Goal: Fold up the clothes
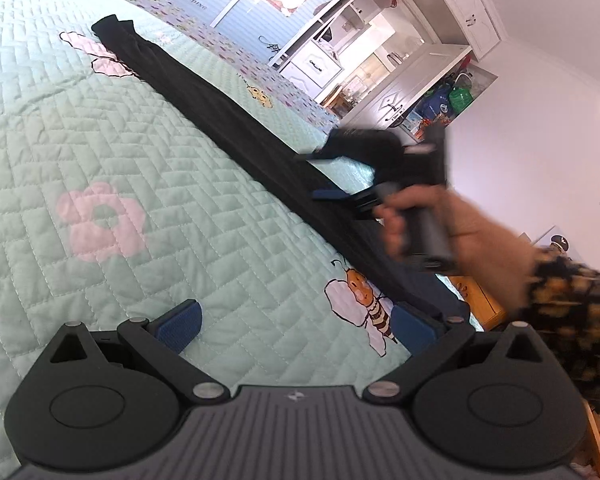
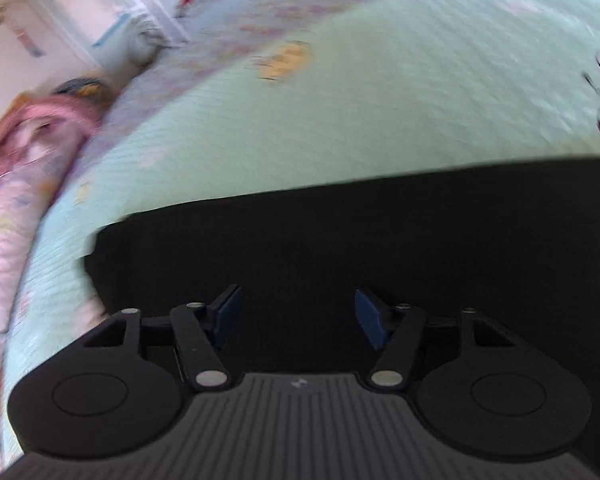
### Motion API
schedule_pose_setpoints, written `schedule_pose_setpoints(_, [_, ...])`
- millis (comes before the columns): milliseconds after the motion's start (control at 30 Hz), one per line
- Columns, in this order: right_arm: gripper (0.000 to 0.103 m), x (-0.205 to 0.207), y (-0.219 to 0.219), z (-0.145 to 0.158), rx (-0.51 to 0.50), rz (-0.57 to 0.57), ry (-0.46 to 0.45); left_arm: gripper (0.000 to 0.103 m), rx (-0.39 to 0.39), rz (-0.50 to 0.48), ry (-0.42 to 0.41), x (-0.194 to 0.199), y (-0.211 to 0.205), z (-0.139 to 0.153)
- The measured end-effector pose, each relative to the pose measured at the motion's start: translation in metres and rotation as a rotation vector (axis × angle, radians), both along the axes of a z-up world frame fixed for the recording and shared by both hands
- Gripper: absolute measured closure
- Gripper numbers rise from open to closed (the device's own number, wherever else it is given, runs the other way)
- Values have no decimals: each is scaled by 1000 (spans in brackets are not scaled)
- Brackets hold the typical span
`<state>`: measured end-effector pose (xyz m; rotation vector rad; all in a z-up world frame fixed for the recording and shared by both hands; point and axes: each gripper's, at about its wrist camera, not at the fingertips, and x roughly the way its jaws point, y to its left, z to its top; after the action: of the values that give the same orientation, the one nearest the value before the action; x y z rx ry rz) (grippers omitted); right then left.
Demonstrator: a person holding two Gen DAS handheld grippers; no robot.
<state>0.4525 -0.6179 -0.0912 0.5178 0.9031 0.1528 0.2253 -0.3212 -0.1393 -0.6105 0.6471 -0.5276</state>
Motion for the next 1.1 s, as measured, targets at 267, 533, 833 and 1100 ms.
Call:
schedule_pose_setpoints(267, [55,15,-28,-3,126,-138,-121,0,-2,-2,-5,0,0,-1])
schedule_pose_setpoints(533, [60,14,18,-25,219,134,-86,0,0,-1,-11,-1,-1,-1])
schedule_pose_setpoints(833, [68,-13,-15,-10,129,-139,-205,0,-3,-4,-14,-1,0,-1])
schedule_pose_setpoints(1100, [70,-118,-133,-18,150,-340,-94,0,6,-1,-21,-2,-1,-1])
